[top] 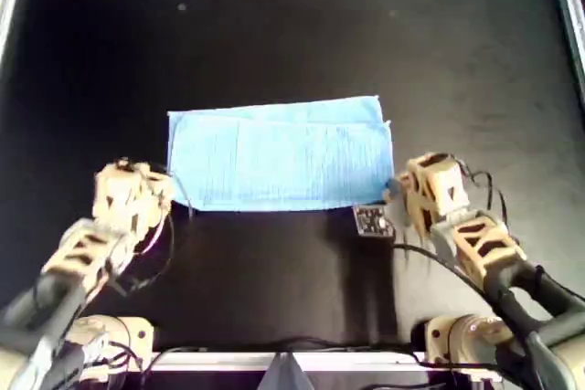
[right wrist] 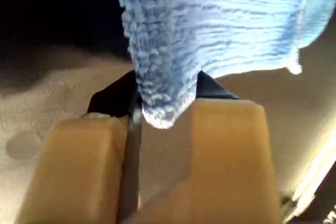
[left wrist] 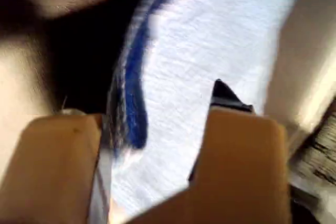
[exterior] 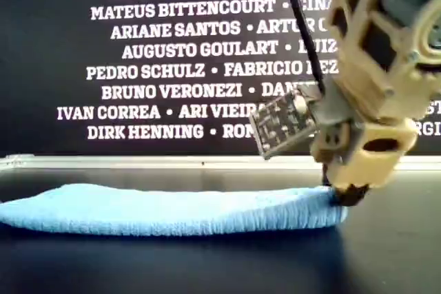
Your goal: Fold a cloth
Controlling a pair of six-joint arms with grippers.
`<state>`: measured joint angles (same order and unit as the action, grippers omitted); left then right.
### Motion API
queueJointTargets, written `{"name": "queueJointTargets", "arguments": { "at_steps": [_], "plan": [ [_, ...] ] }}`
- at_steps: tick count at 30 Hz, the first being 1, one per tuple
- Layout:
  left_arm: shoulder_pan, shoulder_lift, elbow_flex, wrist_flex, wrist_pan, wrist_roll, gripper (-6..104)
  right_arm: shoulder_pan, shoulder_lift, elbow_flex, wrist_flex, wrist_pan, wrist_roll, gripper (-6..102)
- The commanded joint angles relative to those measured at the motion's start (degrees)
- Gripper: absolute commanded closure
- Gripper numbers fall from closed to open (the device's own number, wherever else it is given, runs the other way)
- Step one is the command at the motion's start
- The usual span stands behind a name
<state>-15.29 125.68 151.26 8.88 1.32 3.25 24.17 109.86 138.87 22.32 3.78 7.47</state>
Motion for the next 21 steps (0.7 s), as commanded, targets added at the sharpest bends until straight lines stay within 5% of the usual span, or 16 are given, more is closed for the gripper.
{"name": "queueJointTargets", "arguments": {
  "at_steps": [1, 11, 19, 21],
  "plan": [
    [-0.09, 16.08, 2.55, -0.09, -0.70, 0.26, 34, -0.35, 8.44, 1.41, -0.26, -0.18, -0.18, 52],
    [0.88, 52.38, 17.58, -0.18, -0.88, 0.26, 34, -0.70, 35.24, 16.26, -0.26, 0.00, -0.26, 52],
    [0.88, 52.21, 21.18, -0.18, -0.97, 0.26, 34, -0.79, 58.27, 28.48, -0.26, 0.00, -0.44, 50],
    [0.88, 52.21, 21.27, -0.18, -0.97, 0.26, 34, -0.88, 60.82, 30.67, -0.26, 0.00, -1.85, 50]
  ]
}}
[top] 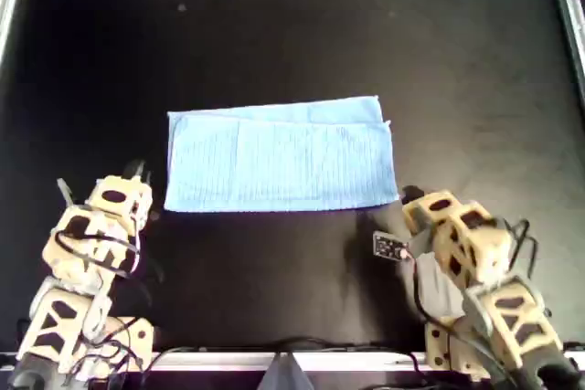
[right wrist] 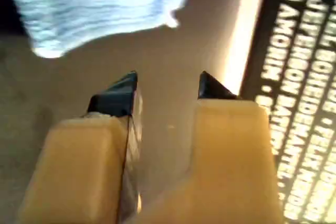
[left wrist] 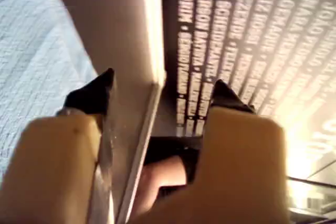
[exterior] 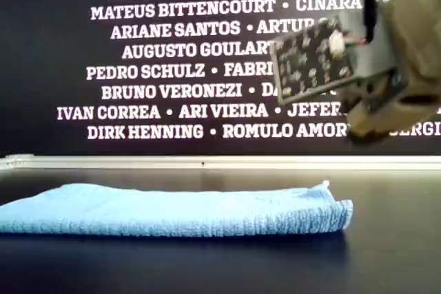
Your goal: Fold a cloth
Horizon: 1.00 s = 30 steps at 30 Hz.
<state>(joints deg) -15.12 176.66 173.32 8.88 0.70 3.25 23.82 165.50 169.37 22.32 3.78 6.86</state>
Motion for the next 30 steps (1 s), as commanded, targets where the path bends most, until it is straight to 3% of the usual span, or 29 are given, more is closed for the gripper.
{"name": "queueJointTargets", "arguments": {
  "at_steps": [1, 3, 4, 10, 13, 16, 20, 23, 30],
  "plan": [
    [0.70, 1.23, -0.79, -0.18, -0.35, 0.26, 34, -0.53, 5.45, 0.70, -0.26, 0.00, -2.81, 50],
    [0.70, 1.14, -0.79, -0.18, -0.35, 0.26, 34, -0.53, 4.48, 0.53, -0.26, -0.18, -6.42, 50],
    [0.70, 1.14, -0.79, -0.18, -0.35, 0.26, 34, -0.53, 3.25, 0.35, -0.26, -0.53, -7.29, 50],
    [0.70, 1.05, -0.79, -0.18, -0.35, 0.26, 34, -0.44, -15.38, -7.47, -0.35, -1.23, -7.73, 50],
    [0.70, 1.05, -0.79, -0.18, -0.35, 0.26, 34, -0.44, -30.23, -14.94, -0.44, -1.32, -7.29, 50],
    [0.70, 1.05, -0.79, -0.18, -0.35, 0.26, 34, -0.35, -42.01, -22.41, -0.44, -1.32, -4.83, 48],
    [0.70, 0.79, -0.79, -0.18, -0.35, 0.26, 34, 0.18, -48.43, -28.65, -1.14, -1.23, -1.67, 38],
    [0.70, -1.32, -0.79, -0.18, -0.35, 0.26, 34, 0.44, -48.69, -29.00, -1.14, -1.23, -1.41, 32],
    [0.70, -5.89, -0.79, -0.18, -0.26, 0.26, 34, 0.53, -52.91, -30.94, -1.23, -1.23, -1.32, 32]
  ]
}}
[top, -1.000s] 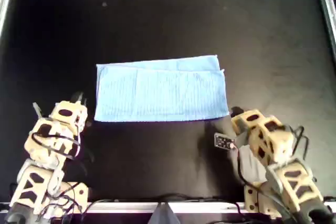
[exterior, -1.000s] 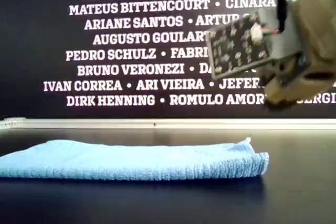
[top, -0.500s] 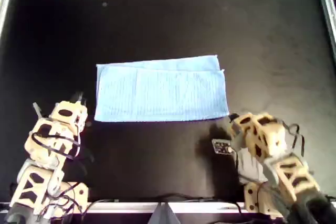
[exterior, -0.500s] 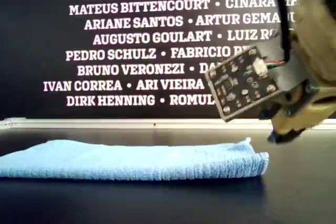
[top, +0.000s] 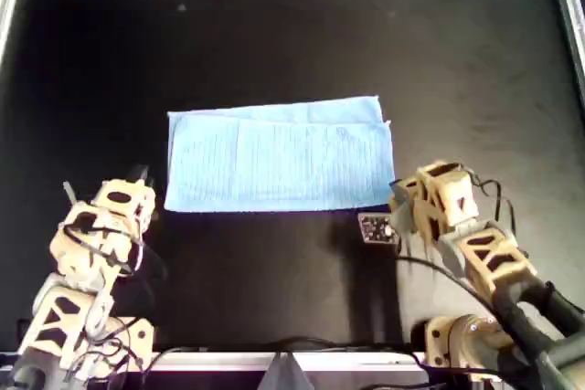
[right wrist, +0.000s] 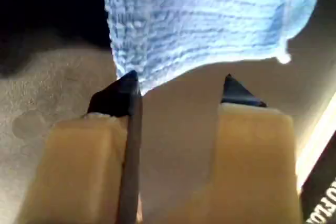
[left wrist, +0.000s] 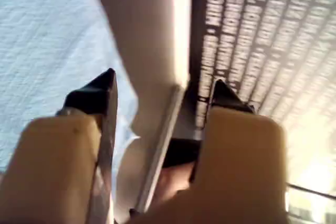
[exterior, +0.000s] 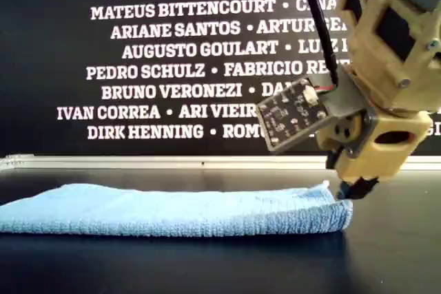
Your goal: Fold a cloth
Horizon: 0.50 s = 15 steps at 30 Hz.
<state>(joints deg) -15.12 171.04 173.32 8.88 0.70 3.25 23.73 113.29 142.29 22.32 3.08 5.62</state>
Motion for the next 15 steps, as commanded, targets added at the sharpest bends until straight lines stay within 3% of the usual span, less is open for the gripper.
{"name": "queueJointTargets", "arguments": {
  "at_steps": [1, 15],
  "plan": [
    [0.70, -0.26, -0.79, -0.18, -0.26, 0.26, 34, 0.62, -1.76, -3.96, -1.23, -0.53, -0.09, 32],
    [0.70, 0.70, -0.79, -0.18, -0.26, 0.26, 34, 0.09, -12.48, -11.51, -1.49, -0.53, -0.09, 32]
  ]
}}
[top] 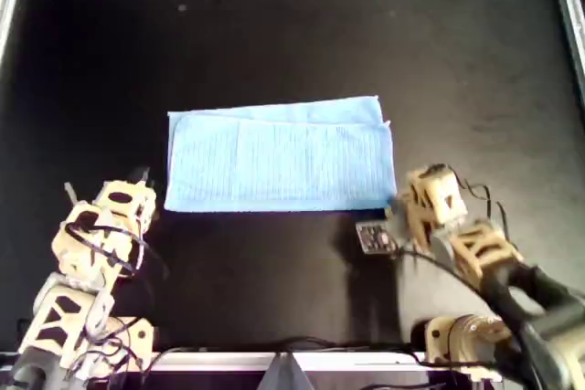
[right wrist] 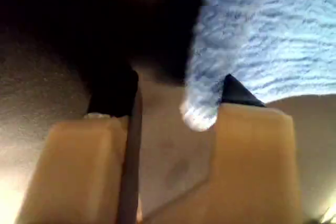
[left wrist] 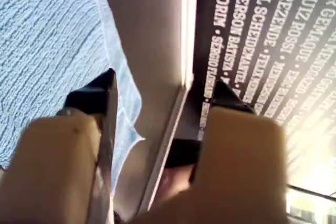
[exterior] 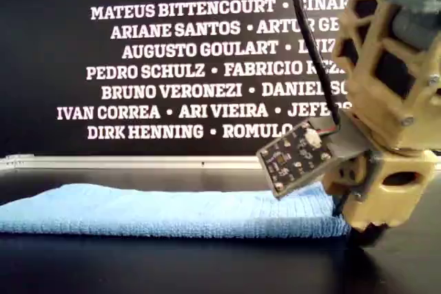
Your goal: Fold a cloth
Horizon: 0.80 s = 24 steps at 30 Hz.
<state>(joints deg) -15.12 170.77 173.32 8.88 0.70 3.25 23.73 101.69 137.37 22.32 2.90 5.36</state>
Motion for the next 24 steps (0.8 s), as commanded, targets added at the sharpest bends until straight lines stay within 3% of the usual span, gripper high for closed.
{"name": "queueJointTargets", "arguments": {
  "at_steps": [1, 10, 13, 20, 24],
  "plan": [
    [0.70, 0.97, -0.79, -0.18, -0.26, 0.26, 34, 0.44, -2.46, -7.91, -1.49, -0.35, 0.18, 32],
    [0.70, 0.97, -0.79, -0.18, -0.26, 0.26, 34, 0.62, -7.73, -11.16, -1.41, -0.35, 0.09, 36],
    [0.70, 0.97, -0.79, -0.18, -0.26, 0.26, 34, 0.62, -7.56, -10.99, -1.41, -0.35, 0.09, 49],
    [0.70, 1.14, -0.79, -0.18, -0.26, 0.26, 34, 0.62, -7.47, -12.39, -1.41, -0.35, 0.09, 98],
    [0.70, 1.23, -0.79, -0.18, -0.26, 0.26, 34, 0.26, -7.38, -12.39, -1.41, -0.35, 0.09, 96]
  ]
}}
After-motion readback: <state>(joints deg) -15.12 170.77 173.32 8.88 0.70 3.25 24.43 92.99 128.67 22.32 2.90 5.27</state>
